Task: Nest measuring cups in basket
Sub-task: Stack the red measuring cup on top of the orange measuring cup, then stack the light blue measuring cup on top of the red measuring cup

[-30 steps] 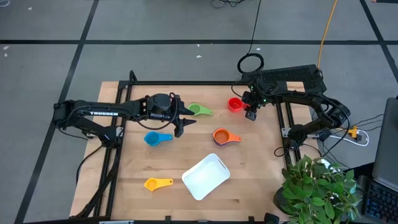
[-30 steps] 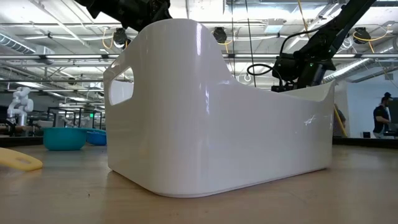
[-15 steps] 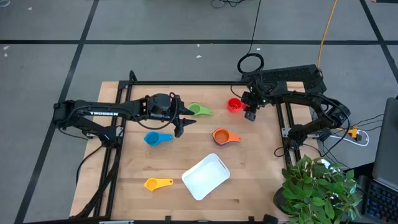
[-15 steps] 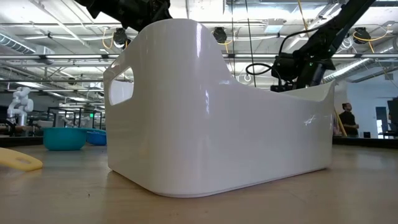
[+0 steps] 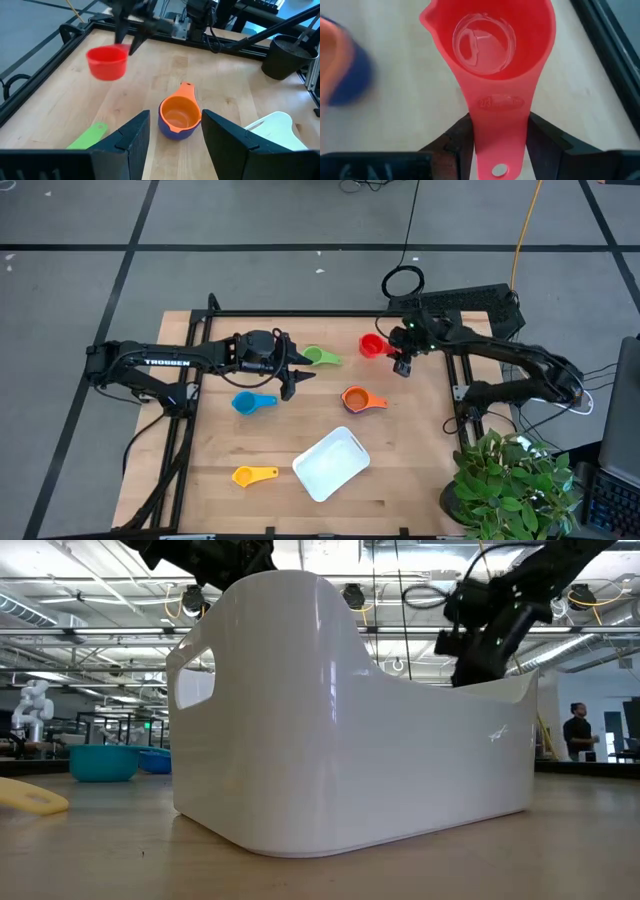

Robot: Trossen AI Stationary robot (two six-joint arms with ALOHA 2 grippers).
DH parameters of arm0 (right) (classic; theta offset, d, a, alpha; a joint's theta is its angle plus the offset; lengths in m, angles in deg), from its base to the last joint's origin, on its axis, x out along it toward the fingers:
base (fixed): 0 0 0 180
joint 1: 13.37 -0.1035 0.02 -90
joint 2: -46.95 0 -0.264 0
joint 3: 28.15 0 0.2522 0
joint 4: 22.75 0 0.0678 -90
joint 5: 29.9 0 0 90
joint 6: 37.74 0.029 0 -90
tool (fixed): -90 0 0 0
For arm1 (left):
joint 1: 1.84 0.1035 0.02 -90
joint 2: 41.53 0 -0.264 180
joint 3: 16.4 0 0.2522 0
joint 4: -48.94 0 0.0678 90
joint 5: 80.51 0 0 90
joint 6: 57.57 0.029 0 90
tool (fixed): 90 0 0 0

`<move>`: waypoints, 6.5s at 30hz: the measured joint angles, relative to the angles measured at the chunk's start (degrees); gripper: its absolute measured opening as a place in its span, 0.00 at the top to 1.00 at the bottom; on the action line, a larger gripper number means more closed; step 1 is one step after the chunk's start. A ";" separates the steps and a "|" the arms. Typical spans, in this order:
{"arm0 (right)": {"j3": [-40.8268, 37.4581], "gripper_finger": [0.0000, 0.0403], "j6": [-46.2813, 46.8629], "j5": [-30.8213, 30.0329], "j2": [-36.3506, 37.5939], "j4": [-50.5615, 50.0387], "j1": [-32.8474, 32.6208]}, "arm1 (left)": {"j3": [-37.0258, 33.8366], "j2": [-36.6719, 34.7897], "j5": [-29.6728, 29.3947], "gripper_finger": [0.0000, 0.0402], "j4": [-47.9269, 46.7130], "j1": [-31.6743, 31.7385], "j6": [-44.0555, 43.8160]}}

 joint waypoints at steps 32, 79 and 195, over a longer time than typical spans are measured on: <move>-0.02 0.66 18.72 -9.63 1.43 -2.07 -32.70 | 0.00 0.00 -1.54 0.55 -1.25 1.14 -3.71; -0.02 0.47 16.45 -9.38 12.47 -1.18 -30.35 | 0.66 -7.25 -2.92 0.55 -46.85 2.49 -12.22; 14.45 0.48 7.33 -1.17 -13.18 18.27 -26.60 | 32.85 25.49 4.47 0.98 -46.10 5.88 -12.24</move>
